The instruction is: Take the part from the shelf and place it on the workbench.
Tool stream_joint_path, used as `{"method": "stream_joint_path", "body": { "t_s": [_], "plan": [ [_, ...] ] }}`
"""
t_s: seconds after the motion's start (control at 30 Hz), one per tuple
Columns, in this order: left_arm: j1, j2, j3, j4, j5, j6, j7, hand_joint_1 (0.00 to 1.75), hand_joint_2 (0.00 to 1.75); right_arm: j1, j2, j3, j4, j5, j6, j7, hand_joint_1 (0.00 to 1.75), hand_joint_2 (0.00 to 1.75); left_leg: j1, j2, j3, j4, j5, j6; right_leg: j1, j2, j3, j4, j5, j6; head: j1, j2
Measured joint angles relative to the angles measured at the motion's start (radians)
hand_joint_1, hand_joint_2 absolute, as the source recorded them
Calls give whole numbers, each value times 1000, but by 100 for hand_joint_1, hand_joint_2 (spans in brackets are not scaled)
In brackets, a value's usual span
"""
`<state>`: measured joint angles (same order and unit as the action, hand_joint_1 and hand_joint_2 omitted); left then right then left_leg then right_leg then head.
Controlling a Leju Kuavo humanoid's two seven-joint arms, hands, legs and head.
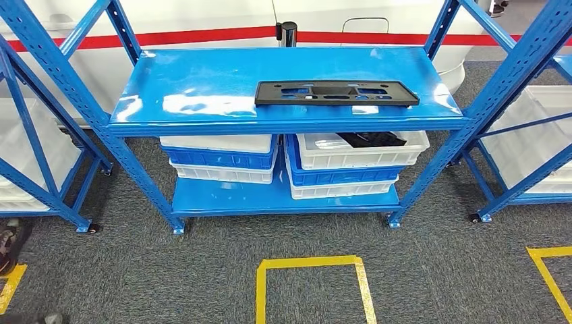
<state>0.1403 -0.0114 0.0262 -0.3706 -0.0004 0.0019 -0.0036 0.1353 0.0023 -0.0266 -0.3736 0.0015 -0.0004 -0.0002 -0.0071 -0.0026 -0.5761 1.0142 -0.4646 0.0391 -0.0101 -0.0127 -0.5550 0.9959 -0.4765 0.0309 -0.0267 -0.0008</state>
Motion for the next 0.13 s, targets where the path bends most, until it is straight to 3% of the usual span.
{"method": "stream_joint_path", "body": {
  "t_s": [0.13],
  "plan": [
    [0,1,-2,-1,0,0,1,0,0,1,0,0,-2,0,0,0,0,0,0,0,0,0,0,0,0,0,0,0,0,0,0,0]
  ]
}}
